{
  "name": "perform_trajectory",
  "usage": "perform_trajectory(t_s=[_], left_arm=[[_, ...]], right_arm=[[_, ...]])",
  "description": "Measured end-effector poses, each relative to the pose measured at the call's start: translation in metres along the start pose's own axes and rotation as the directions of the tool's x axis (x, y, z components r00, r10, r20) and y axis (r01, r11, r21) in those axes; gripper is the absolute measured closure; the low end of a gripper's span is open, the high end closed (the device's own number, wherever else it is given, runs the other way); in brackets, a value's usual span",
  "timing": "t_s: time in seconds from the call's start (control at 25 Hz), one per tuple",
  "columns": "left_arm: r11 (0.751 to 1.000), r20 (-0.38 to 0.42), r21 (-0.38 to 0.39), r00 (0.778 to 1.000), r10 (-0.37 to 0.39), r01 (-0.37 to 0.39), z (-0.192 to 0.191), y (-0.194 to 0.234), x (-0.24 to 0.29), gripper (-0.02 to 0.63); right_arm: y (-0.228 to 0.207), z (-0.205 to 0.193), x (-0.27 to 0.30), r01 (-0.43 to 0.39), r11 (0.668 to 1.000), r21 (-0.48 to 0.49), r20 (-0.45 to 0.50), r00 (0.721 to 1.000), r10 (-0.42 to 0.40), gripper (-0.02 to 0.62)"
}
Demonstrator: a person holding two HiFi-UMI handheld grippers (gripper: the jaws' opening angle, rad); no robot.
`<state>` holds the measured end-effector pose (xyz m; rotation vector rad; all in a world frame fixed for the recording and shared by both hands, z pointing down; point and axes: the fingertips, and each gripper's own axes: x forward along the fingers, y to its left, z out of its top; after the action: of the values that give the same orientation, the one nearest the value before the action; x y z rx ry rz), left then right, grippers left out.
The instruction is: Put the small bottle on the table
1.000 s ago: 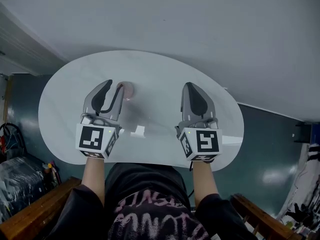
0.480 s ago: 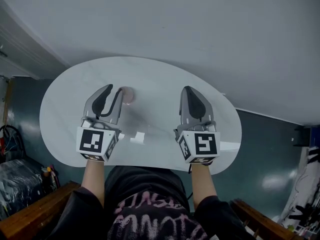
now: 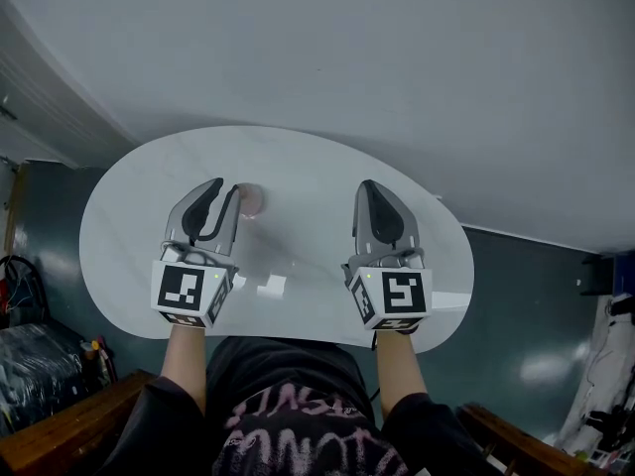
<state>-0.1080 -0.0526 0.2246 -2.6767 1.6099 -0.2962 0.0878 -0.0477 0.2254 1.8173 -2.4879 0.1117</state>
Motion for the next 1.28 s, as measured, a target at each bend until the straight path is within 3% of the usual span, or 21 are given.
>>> perform_trajectory(t_s=[1.28], left_arm=[[1.0,0.024,0.011,1.0,0.005,-0.005,0.021,-0.013,-0.02,0.577]], right_arm=[[-0.009,0.017,-0.024,0.021,1.0,-0.015,0.044,0.999,-0.02,0.586]])
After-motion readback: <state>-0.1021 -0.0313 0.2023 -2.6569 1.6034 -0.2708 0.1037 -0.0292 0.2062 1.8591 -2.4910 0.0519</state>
